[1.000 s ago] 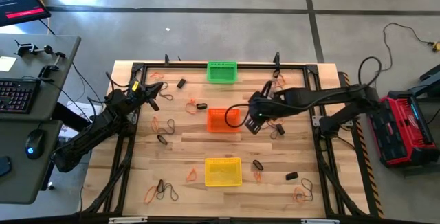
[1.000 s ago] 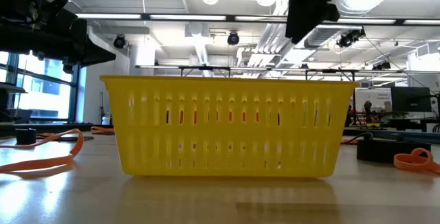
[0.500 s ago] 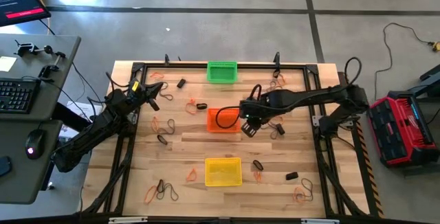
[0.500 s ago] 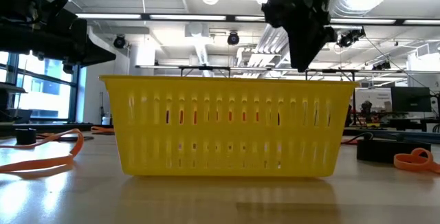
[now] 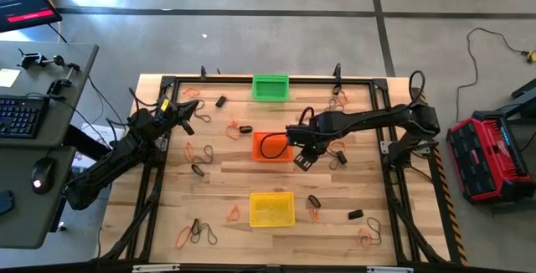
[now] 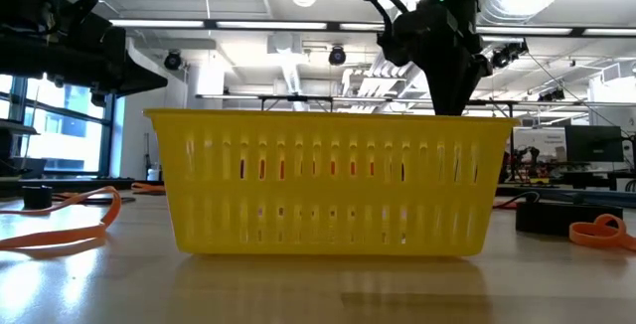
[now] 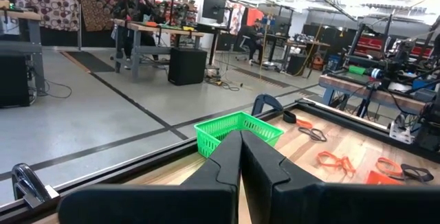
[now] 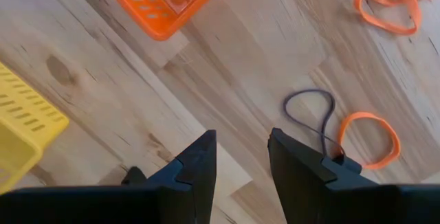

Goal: Sort rubber bands into baskets
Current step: Put the purple rubber band into the orange bin

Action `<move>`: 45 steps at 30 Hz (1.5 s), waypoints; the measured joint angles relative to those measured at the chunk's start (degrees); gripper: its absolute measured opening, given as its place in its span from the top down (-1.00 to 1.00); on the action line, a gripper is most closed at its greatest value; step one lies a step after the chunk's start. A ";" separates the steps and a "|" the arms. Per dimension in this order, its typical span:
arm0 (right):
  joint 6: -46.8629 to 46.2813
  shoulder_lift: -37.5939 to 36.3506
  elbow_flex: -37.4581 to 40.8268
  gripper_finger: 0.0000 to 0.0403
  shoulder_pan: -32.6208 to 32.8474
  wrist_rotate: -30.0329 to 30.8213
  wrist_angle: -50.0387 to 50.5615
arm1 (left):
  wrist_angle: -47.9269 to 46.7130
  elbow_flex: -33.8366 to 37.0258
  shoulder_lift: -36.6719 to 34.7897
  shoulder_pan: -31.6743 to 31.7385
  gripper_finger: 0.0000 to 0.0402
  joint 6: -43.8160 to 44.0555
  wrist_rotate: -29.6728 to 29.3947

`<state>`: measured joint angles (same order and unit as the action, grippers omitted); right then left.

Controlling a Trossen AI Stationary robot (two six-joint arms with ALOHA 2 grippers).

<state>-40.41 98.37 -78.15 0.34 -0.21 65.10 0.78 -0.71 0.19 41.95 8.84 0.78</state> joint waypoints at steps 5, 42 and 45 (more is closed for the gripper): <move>-1.16 -0.02 0.22 0.33 0.00 0.50 2.40 | 0.02 0.00 0.00 0.00 1.00 -0.02 0.00; 4.42 -0.02 23.19 0.36 -2.99 3.85 -6.35 | 0.01 0.00 0.00 0.00 1.00 -0.02 0.02; 4.42 -0.02 23.19 0.53 -2.99 3.83 -6.88 | 0.00 0.00 0.00 0.02 1.00 -0.02 0.00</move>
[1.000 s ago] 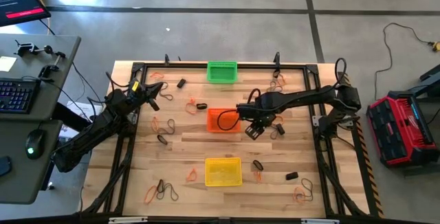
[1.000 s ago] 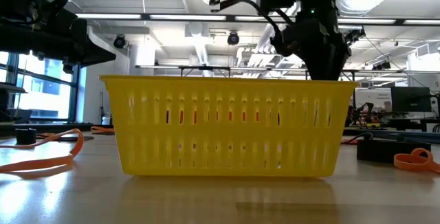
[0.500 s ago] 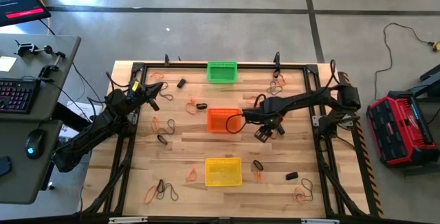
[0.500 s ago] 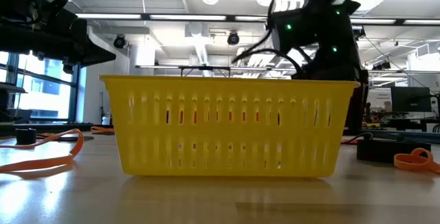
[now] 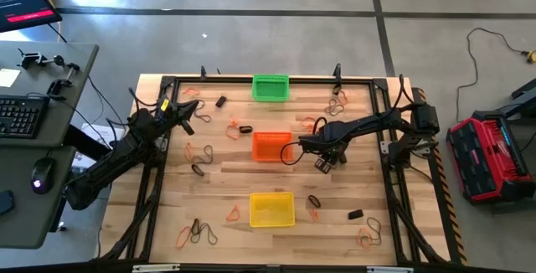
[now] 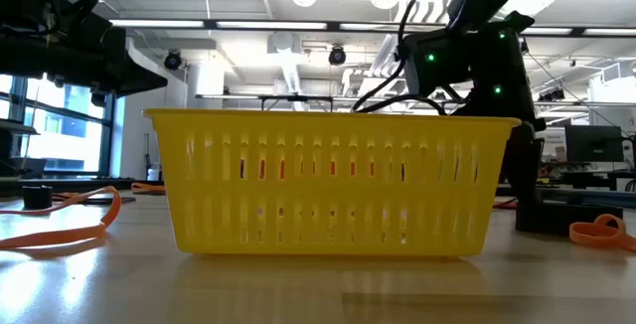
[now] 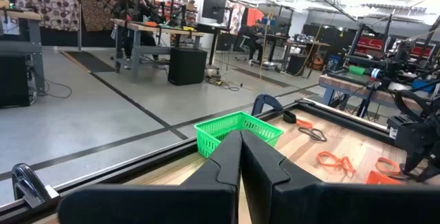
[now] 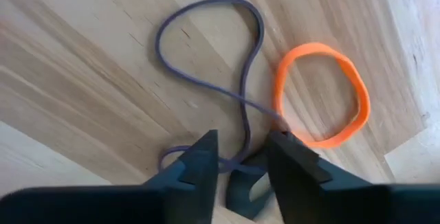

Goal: Sort rubber bands into baskets
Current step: Put the purple rubber band into the orange bin

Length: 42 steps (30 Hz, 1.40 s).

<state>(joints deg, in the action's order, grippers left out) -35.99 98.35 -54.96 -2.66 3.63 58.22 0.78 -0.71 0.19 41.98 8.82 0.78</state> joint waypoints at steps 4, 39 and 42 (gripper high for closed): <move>0.00 0.00 -0.06 0.81 0.00 -0.69 -0.68 | 0.00 0.00 0.00 0.00 1.00 0.00 0.00; 4.43 -0.07 -1.28 0.44 0.04 5.33 0.44 | 0.02 0.00 0.00 0.00 1.00 0.00 0.00; 5.11 -0.07 -0.75 0.50 0.04 4.88 -0.08 | 0.00 0.00 0.00 0.00 1.00 0.00 0.01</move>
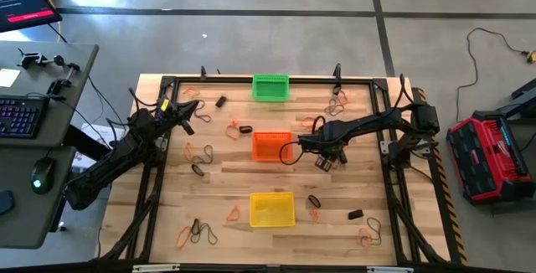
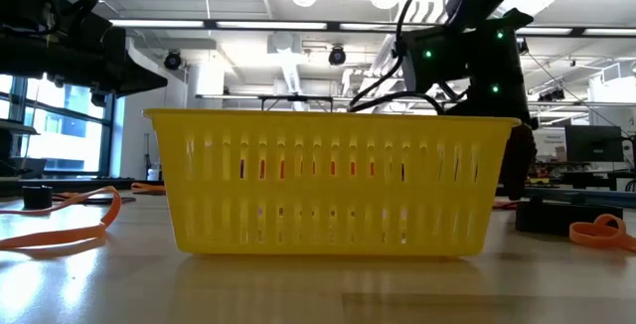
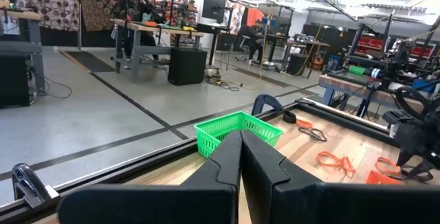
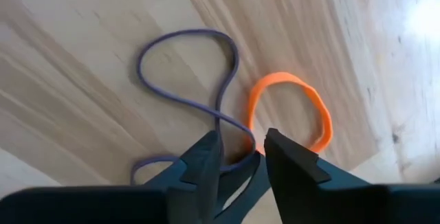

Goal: Sort rubber bands into baskets
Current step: Put the purple rubber band into the orange bin

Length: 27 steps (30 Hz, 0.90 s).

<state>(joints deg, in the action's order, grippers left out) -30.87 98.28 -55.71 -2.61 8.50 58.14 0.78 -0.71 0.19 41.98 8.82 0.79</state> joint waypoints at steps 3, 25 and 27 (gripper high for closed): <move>0.29 0.02 0.41 0.57 0.00 -0.44 -0.39 | 0.00 0.00 0.00 0.00 1.00 0.02 -0.01; 0.46 0.02 -1.83 0.98 0.00 -5.93 -0.42 | 0.00 0.00 0.00 -0.02 1.00 0.00 0.01; -0.12 0.02 -3.09 0.99 0.00 -5.98 0.30 | 0.00 0.00 0.00 0.00 1.00 0.00 -0.02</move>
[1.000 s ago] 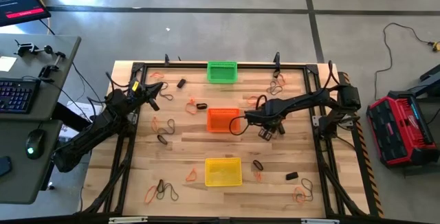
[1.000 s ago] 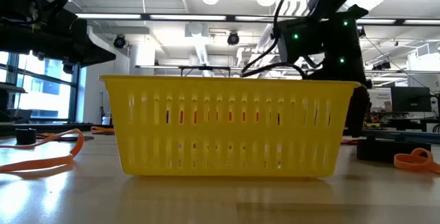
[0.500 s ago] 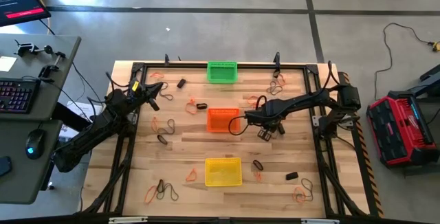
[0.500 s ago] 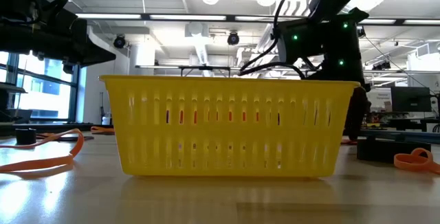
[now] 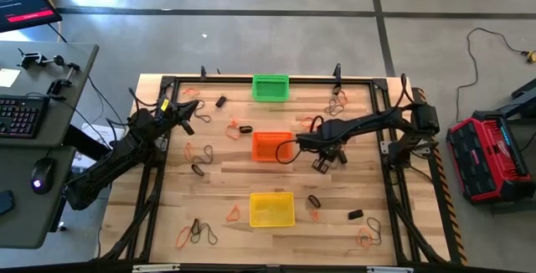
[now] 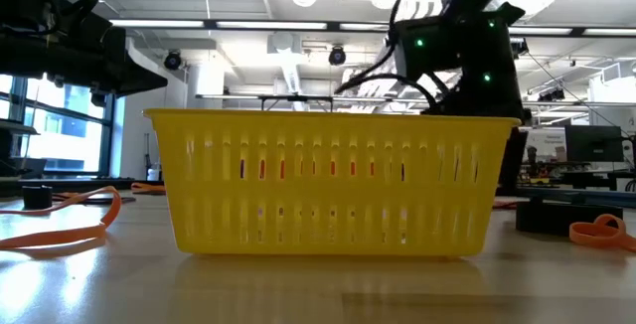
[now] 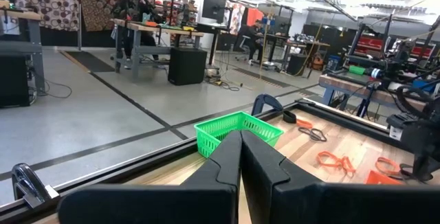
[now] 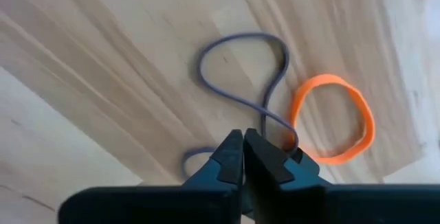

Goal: Sort rubber bands into baskets
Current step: Put the purple rubber band into the orange bin

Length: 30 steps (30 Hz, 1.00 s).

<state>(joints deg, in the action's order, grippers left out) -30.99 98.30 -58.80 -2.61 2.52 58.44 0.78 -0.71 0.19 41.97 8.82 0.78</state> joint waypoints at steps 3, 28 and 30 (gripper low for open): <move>0.05 0.00 -0.92 0.99 0.02 0.02 0.19 | 0.00 0.00 0.00 -0.02 1.00 0.00 0.02; -0.27 0.00 3.51 0.59 -0.04 6.95 0.44 | 0.00 0.00 0.00 0.00 1.00 0.01 0.02; -0.04 0.00 3.51 0.65 -0.15 6.87 0.14 | 0.00 0.00 0.00 0.00 1.00 0.01 0.02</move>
<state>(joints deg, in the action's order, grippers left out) -31.03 98.30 -55.29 -2.76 9.40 58.59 0.78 -0.71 0.19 41.97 8.83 0.80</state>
